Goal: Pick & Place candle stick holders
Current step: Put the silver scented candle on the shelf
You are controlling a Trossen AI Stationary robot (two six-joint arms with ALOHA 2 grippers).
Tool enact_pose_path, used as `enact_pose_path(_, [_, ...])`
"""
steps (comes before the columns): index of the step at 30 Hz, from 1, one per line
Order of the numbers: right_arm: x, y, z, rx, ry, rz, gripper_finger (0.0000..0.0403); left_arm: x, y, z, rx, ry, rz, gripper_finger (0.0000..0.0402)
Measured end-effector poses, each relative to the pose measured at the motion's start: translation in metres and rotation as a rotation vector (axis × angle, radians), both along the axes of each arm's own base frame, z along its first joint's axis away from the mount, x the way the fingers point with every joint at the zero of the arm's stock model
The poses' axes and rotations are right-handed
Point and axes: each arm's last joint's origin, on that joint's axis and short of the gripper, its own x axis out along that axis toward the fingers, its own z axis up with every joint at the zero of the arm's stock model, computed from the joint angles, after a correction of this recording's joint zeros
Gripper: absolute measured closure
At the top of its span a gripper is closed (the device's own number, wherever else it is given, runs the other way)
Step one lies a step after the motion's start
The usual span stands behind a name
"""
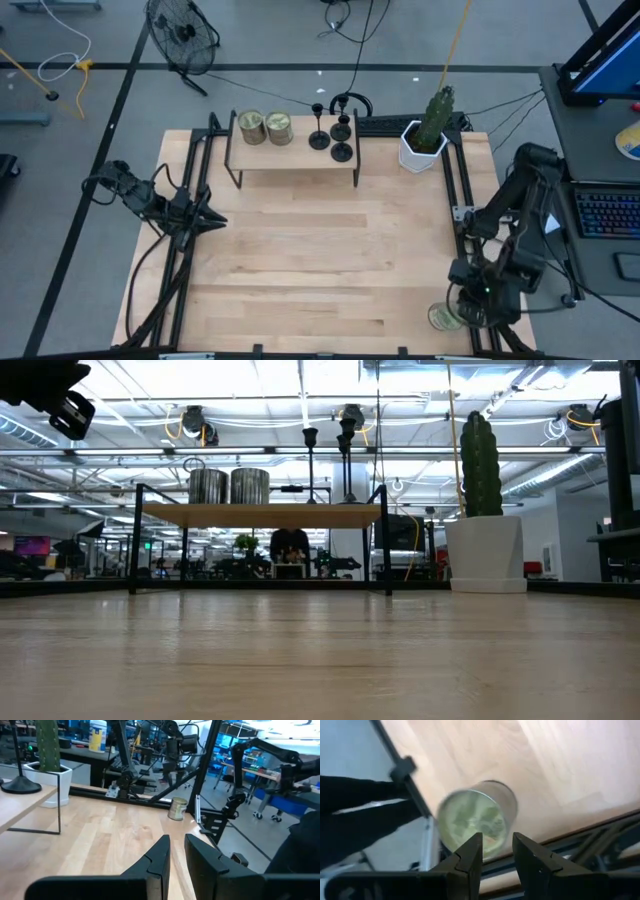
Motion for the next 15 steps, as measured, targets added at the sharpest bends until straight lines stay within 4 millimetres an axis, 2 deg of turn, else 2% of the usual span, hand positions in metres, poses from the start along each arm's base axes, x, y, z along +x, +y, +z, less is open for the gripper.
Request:
enact_pose_path(6, [-0.0087, 0.0019, -0.0056, -0.071, 0.027, 0.032, 0.0303, 0.0, 0.0, 0.0, 0.004, -0.001, 0.0, 0.0339])
enact_pose_path(15, [-0.0114, 0.0, -0.0065, -0.104, 0.03, 0.068, 0.0303, 0.0, 0.0001, 0.0, 0.033, -0.007, 0.004, 0.0339])
